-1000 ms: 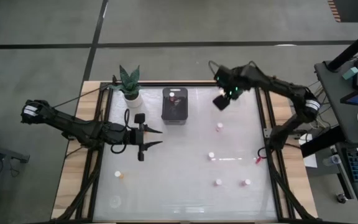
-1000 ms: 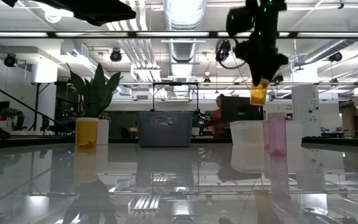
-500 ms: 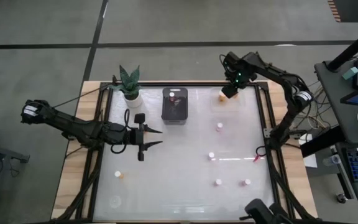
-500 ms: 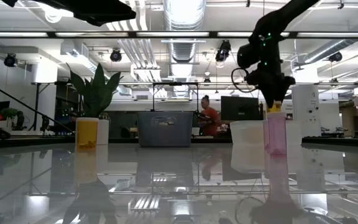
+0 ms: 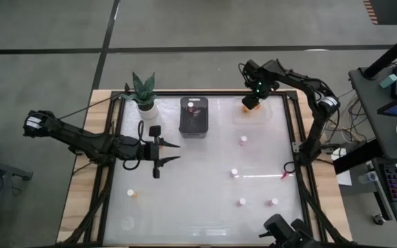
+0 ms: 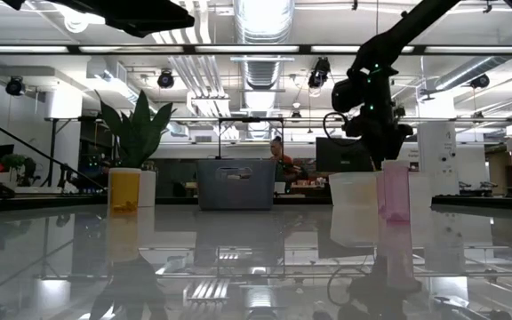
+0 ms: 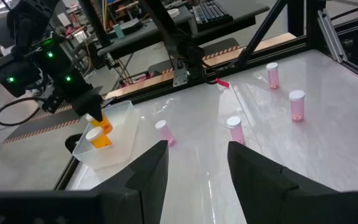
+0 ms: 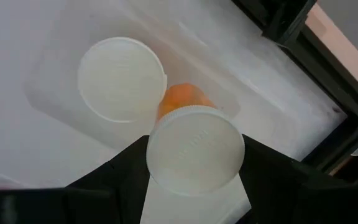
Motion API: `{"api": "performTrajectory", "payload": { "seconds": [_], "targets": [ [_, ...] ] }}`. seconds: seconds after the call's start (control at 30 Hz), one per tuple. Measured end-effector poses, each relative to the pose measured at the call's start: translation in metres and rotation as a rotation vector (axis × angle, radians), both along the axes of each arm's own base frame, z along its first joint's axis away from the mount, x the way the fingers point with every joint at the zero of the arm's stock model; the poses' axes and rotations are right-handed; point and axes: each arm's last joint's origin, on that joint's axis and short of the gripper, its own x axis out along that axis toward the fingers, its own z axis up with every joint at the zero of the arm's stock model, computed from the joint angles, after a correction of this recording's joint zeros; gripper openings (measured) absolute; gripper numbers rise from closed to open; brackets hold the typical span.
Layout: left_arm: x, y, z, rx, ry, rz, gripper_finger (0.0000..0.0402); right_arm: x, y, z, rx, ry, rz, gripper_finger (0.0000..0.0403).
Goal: Pick and place medicine bottles into bin by pill shape (circle, oval)
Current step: Put the large orange pill bottle into the transparent bin
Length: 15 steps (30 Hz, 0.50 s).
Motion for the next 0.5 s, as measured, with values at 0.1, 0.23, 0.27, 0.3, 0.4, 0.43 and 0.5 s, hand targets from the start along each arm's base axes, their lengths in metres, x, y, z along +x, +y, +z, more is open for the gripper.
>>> {"api": "performTrajectory", "payload": {
  "seconds": [0.1, 0.23, 0.27, 0.3, 0.4, 0.43, 0.5],
  "targets": [
    [0.0, 0.0, 0.0, 0.0, 0.0, 0.0, 0.0151, 0.0004, -0.0023, -0.0031, -0.003, 0.006, -0.002, 0.0212],
    [0.0, 0.0, 0.0, 0.0, 0.0, 0.0, 0.0151, -0.0004, -0.0041, -0.0056, -0.035, 0.06, 0.006, 0.0212],
    [0.0, -0.0001, 0.0, 0.0, 0.0, 0.0, 0.0151, -0.0004, -0.0044, -0.006, -0.039, 0.067, 0.006, 0.0213],
    [0.0, 0.0, 0.0, 0.0, 0.0, 0.0, 0.0151, -0.0004, -0.0047, -0.0063, -0.04, 0.068, 0.007, 0.0214],
    [0.0, -0.0001, 0.0, 0.0, 0.0, -0.001, 0.0151, 0.0, -0.0052, -0.0066, -0.044, 0.065, 0.007, 0.0223],
    [0.0, 0.0, 0.0, 0.0, 0.0, -0.001, 0.0151, 0.0002, -0.0051, -0.0066, -0.043, 0.065, 0.008, 0.0227],
    [0.0, -0.0001, 0.0, 0.0, 0.0, -0.001, 0.0151, 0.0002, -0.0051, -0.0066, -0.044, 0.065, 0.005, 0.0235]
  ]
}}
